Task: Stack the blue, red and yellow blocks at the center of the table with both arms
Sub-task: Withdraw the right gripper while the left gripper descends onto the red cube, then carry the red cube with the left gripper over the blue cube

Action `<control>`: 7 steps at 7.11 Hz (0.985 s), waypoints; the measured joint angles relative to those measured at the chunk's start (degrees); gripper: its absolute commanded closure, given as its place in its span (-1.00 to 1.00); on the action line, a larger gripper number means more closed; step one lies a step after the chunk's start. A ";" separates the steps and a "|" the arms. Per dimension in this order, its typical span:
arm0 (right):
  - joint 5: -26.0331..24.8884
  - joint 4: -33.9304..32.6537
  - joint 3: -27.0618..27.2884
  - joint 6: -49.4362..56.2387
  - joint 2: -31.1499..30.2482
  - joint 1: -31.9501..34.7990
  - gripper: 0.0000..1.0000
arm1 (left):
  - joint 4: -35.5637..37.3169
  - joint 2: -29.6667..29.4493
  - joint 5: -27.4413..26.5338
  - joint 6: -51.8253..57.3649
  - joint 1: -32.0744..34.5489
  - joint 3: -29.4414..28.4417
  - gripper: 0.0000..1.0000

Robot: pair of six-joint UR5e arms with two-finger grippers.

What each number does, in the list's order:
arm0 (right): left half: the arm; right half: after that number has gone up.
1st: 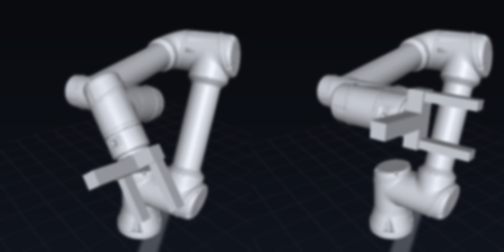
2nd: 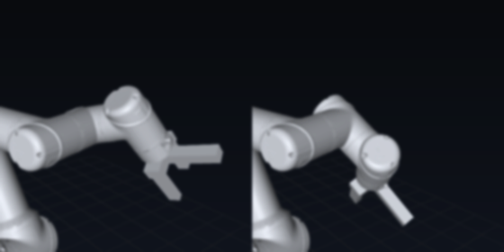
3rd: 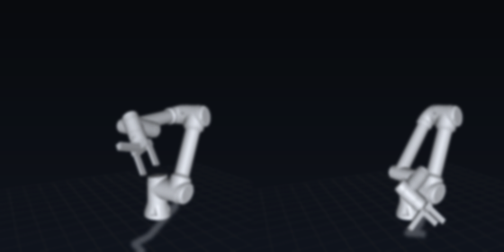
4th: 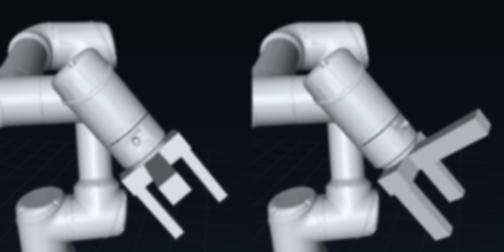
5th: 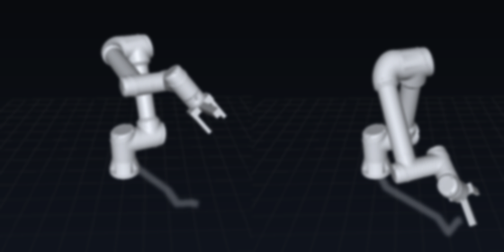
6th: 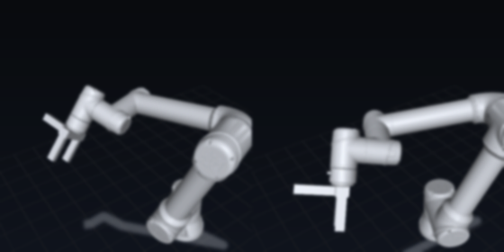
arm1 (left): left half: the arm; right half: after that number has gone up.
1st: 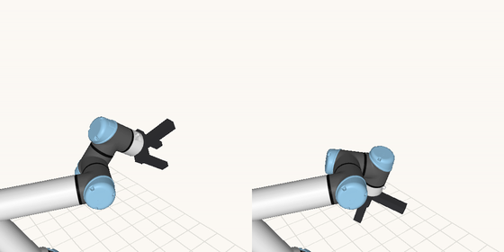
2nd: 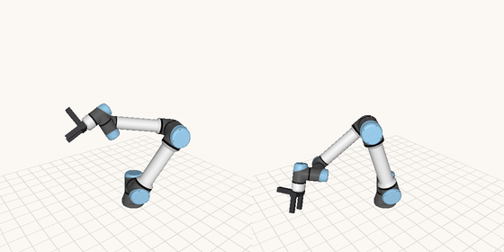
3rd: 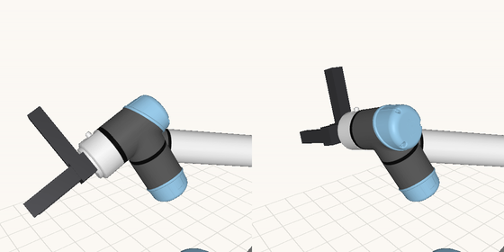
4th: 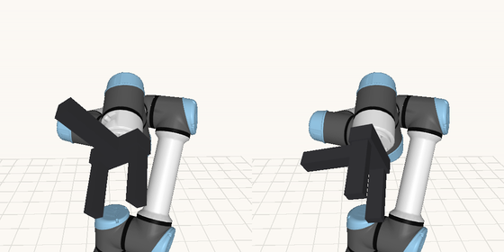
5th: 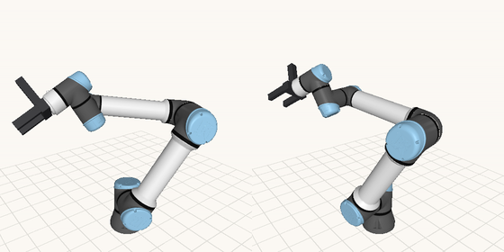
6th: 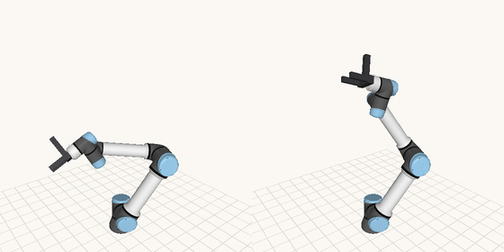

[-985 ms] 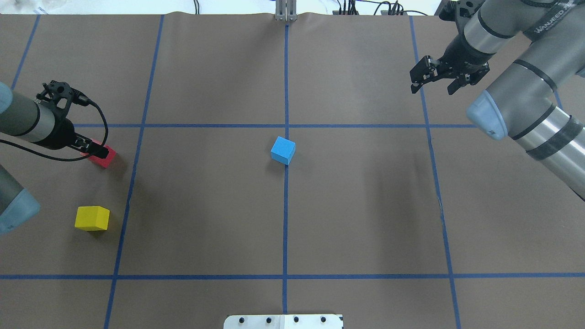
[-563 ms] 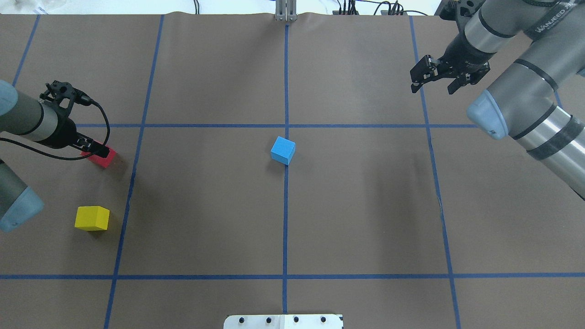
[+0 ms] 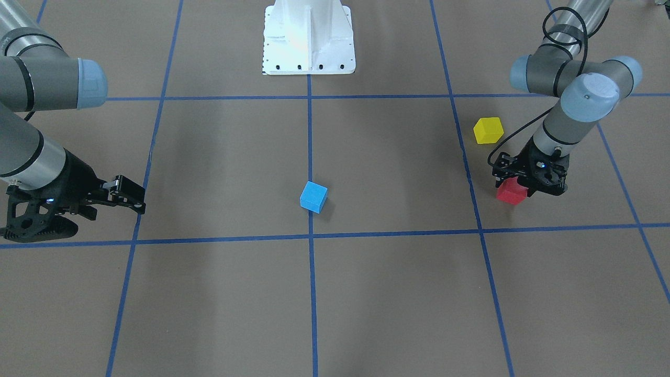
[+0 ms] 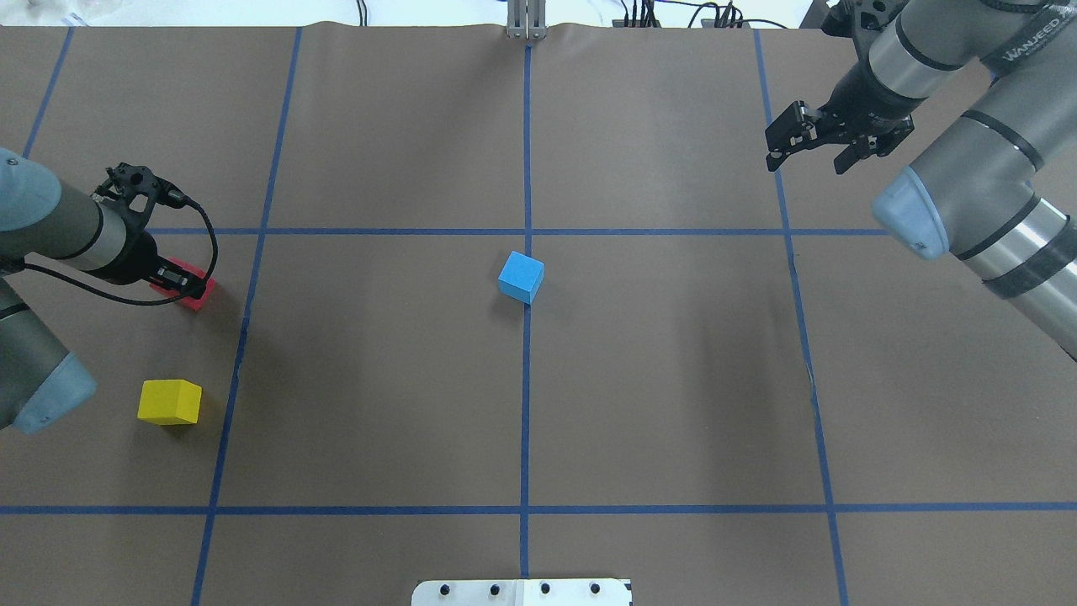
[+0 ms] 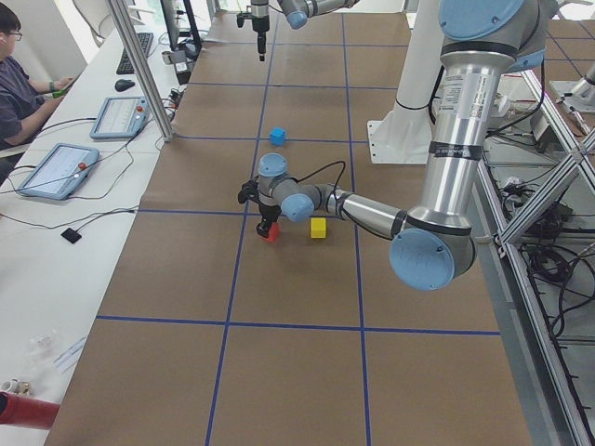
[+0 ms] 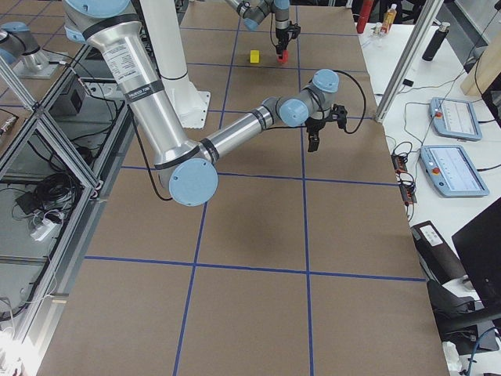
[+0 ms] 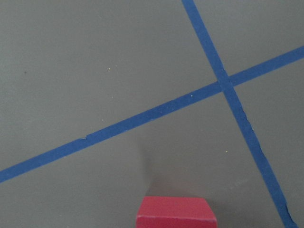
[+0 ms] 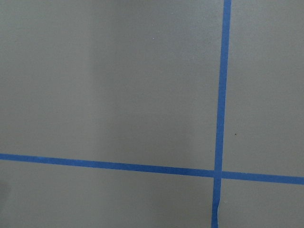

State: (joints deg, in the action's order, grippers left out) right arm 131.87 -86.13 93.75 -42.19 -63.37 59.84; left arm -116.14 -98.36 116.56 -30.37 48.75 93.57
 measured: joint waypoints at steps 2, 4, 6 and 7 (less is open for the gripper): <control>1.47 -0.10 0.06 1.66 -0.61 2.67 -0.99 | 8.06 -2.10 2.90 0.20 1.23 3.95 1.00; 3.38 -1.98 -0.43 12.83 -3.83 8.55 -0.99 | 28.53 -14.04 4.14 0.15 2.46 8.71 1.00; 3.19 -6.78 -1.43 27.45 -6.51 14.71 -0.99 | 44.46 -28.53 4.45 -2.56 1.78 8.52 1.00; 2.83 -7.88 -2.04 33.40 -8.23 17.33 -0.99 | 46.80 -33.42 4.50 -6.38 0.53 6.75 1.00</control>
State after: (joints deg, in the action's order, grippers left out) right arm 134.71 -94.02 91.71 -8.79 -71.60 77.18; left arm -69.34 -131.78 121.07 -36.74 49.27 100.31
